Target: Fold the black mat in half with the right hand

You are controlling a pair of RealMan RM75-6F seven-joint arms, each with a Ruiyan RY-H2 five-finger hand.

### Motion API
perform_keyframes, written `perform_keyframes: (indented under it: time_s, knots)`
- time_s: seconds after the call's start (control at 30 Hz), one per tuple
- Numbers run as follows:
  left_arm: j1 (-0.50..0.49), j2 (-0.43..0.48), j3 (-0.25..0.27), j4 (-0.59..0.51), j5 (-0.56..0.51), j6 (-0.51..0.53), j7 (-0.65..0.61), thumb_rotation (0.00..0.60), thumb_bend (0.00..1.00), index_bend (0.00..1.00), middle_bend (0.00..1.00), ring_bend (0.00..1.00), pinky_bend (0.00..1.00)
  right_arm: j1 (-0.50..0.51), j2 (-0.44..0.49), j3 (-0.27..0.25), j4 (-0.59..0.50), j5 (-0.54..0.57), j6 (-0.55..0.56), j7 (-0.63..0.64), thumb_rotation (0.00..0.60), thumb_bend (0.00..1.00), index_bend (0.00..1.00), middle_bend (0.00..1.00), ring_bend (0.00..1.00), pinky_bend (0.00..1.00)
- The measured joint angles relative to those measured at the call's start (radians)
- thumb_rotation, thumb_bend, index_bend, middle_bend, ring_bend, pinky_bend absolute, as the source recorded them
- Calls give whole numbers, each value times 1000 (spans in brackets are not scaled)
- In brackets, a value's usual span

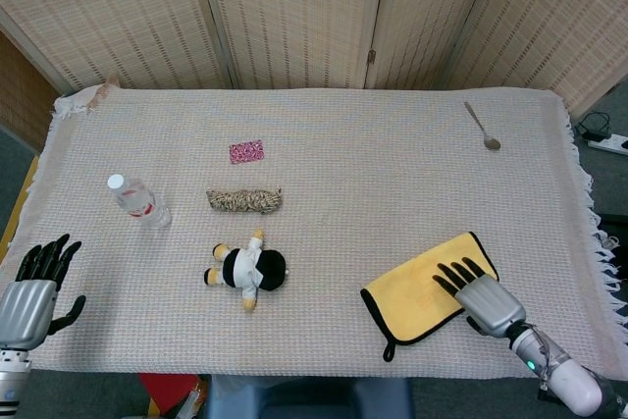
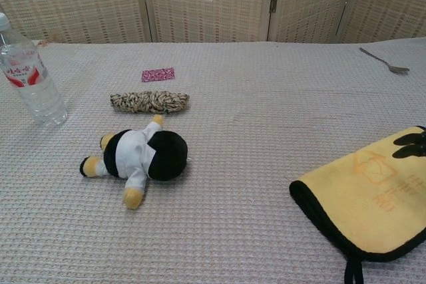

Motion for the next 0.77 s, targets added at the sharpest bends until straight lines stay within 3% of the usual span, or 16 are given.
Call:
perform_keyframes:
  time_s: [0.23,0.37,0.47,0.57,0.77]
  knots:
    - [4,-4,9,-20,23,13,18,600,439,0,0,0,0,-116,40,9,-17,-121,311,168,600,444,0,0,0,0]
    - [14,4,18,-36,53,41,19,600,441,0,0,0,0,-255,37,23,-6,-135,539,191,600,443,0,0,0,0]
    - [23,11,30,-49,80,60,17,600,441,0,0,0,0,-367,21,30,10,-123,647,187,600,444,0,0,0,0]
    - [28,17,43,-60,106,66,15,600,442,0,0,0,0,-436,-1,37,34,-109,702,218,600,444,0,0,0,0]
    - [35,18,58,-72,138,75,25,600,442,0,0,0,0,-464,-1,56,72,-112,708,301,600,445,0,0,0,0]
